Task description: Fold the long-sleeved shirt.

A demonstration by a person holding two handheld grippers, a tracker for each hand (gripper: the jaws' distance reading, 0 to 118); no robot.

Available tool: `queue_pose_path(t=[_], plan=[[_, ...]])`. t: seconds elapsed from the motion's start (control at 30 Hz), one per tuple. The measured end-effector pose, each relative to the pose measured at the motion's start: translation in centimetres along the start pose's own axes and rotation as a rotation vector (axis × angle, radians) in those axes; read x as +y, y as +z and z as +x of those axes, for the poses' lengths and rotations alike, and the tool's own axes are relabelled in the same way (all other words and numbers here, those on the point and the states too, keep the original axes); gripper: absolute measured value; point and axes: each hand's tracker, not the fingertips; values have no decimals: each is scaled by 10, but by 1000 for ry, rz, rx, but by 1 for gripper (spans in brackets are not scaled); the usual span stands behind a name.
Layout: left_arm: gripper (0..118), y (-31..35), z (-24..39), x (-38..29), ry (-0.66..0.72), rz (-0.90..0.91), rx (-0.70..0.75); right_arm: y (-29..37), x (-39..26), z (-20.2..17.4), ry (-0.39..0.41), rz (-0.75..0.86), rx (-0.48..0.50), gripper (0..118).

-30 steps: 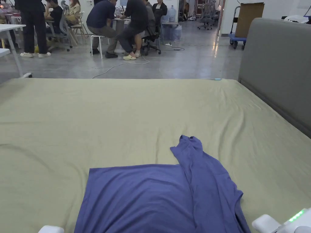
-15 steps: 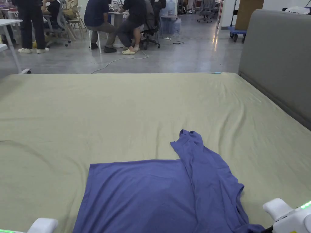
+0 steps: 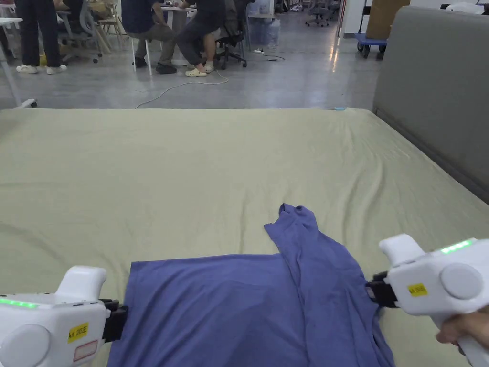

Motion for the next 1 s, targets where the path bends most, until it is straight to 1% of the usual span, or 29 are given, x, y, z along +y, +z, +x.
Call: queue_pose_path(t=[0.03, 0.1, 0.2, 0.3, 0.37, 0.4, 0.43, 0.47, 0.5, 0.6, 0.63, 0.7, 0.77, 0.8, 0.83, 0.87, 0.9, 0.93, 1.0], plan=[[0, -8, 1, 7, 20, -7, -6, -10, 16, 2, -7, 9, -5, 0], [0, -25, 5, 17, 7, -10, -18, -32, 58, 9, -9, 23, -14, 0], [0, -48, 9, 26, -3, -27, -9, -78, 123, 24, -24, 27, -52, 0], [0, -64, 4, 31, 55, -59, -48, -128, 188, 39, -37, 4, -78, 0], [0, -74, 1, 36, 64, -66, -42, -160, 223, 45, -58, -14, -104, 0], [0, -77, -1, 38, 65, -67, -35, -177, 234, 50, -84, -21, -114, 9], [0, -80, -3, 40, 66, -65, -24, -193, 245, 54, -123, -23, -114, 39], [0, -83, -5, 41, 71, -64, -13, -210, 253, 59, -162, -48, -101, 60], [0, -84, -7, 41, 80, -61, -5, -220, 259, 60, -188, -77, -89, 67], [0, -86, -13, 40, 113, -65, -21, -262, 267, 68, -238, -123, -73, 66], [0, -87, -13, 38, 116, -68, -20, -276, 268, 70, -247, -147, -81, 66], [0, -87, -14, 35, 114, -77, -13, -298, 266, 69, -246, -195, -91, 66], [0, -88, -15, 31, 106, -87, -6, -309, 261, 66, -252, -205, -96, 66], [0, -89, -15, 30, 104, -95, -6, -313, 257, 65, -253, -210, -96, 64], [0, -90, -16, 28, 106, -106, -4, -315, 254, 65, -258, -209, -94, 47], [0, -90, -16, 27, 107, -112, -2, -319, 254, 66, -285, -186, -50, 34], [0, -91, -17, 25, 110, -116, -2, -323, 257, 67, -287, -177, -57, 21], [0, -92, -17, 24, 111, -120, -4, -322, 257, 63, -265, -179, -74, 8], [0, -93, -16, 22, 112, -127, -10, -314, 260, 59, -192, -168, -89, 7]])
